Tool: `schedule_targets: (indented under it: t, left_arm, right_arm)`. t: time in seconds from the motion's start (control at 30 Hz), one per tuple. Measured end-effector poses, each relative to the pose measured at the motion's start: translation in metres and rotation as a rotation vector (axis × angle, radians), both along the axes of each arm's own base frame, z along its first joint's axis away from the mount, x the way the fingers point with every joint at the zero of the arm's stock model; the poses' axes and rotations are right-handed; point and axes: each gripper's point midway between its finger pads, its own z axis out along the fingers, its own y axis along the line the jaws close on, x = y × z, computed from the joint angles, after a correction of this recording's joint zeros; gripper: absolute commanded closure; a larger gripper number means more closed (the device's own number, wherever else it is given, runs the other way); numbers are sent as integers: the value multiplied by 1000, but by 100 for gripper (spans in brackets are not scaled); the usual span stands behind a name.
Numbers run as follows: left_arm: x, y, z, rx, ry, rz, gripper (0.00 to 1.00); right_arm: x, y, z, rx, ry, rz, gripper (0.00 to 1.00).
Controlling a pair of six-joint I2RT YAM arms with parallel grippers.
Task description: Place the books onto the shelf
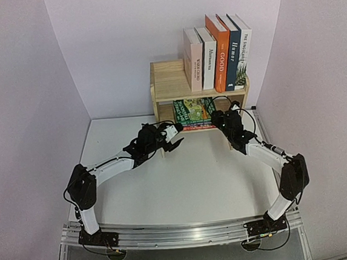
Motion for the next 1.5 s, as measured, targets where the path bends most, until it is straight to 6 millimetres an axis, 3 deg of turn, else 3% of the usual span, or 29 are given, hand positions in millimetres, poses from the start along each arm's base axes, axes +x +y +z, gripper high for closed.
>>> schedule_targets:
  t: [0.37, 0.63, 0.77, 0.87, 0.93, 1.07, 1.23, 1.37, 1.5]
  left_arm:
    - [2, -5, 9, -10, -14, -14, 23]
    - [5, -1, 4, 1, 1, 13, 21]
    - [7, 1, 4, 4, 5, 21, 19]
    - [4, 3, 1, 21, 21, 15, 18]
    - [-2, 7, 1, 31, 34, 4, 17]
    - [-26, 24, 17, 39, 59, -18, 16]
    - [-67, 64, 62, -24, 88, -2, 15]
    - [-100, 105, 83, -92, 103, 50, 14]
    - [-113, 149, 73, -154, 186, 151, 14]
  right_arm:
    - [0, 2, 1, -1, -5, 10, 61]
    - [0, 3, 0, -6, -3, 19, 40]
    - [-2, 2, -3, -25, 4, 24, 34]
    - [-6, 1, 1, -45, 0, 31, 16]
    - [-11, -1, 6, -68, -5, 39, 11]
    - [-30, -5, 23, -119, -20, 62, 9]
    - [-70, -18, 30, -222, -28, 110, 3]
    - [-106, -44, 4, -348, 20, 114, 2]
    - [-134, -76, -46, -487, 123, 98, 2]
